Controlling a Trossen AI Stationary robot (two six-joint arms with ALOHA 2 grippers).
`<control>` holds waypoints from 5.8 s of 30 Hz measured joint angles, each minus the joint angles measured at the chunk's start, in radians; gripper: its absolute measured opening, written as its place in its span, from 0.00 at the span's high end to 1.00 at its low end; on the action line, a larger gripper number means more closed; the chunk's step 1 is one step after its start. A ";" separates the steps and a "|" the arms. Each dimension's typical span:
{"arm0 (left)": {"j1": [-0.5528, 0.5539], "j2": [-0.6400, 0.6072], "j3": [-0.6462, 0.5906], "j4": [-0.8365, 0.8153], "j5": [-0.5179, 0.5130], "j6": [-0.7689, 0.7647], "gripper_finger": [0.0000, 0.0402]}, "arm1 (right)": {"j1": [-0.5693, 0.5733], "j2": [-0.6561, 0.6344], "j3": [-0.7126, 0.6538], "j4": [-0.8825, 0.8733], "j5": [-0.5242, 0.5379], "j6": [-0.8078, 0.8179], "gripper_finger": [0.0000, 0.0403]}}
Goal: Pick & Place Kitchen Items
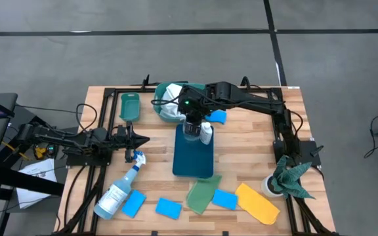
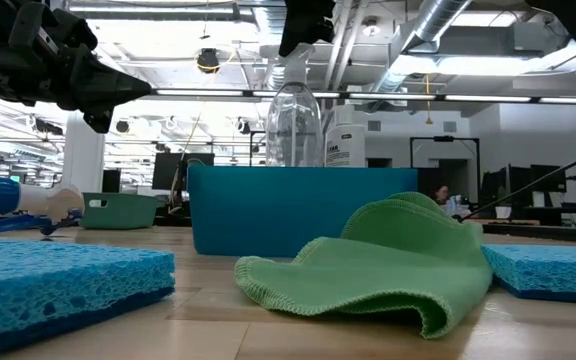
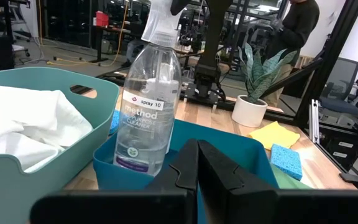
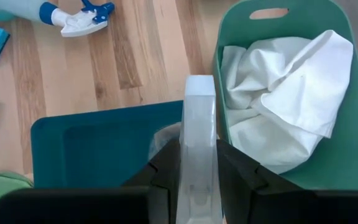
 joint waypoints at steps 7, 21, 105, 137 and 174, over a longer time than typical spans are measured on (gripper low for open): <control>0.000 0.000 0.000 0.000 0.000 0.000 1.00 | 0.001 0.000 0.000 0.000 0.000 0.000 0.75; 0.000 0.000 0.000 0.000 0.000 0.000 1.00 | 0.002 -0.013 0.000 0.003 -0.011 0.001 0.72; 0.000 -0.001 0.000 0.000 0.000 0.000 1.00 | 0.160 -0.538 -0.001 0.097 -0.039 0.049 0.72; 0.000 -0.001 0.000 0.000 0.000 0.000 1.00 | 0.191 -0.743 -0.093 0.198 -0.038 0.061 0.72; 0.000 -0.001 0.000 0.000 0.000 0.000 1.00 | 0.195 -1.169 -1.050 0.878 -0.119 0.198 0.72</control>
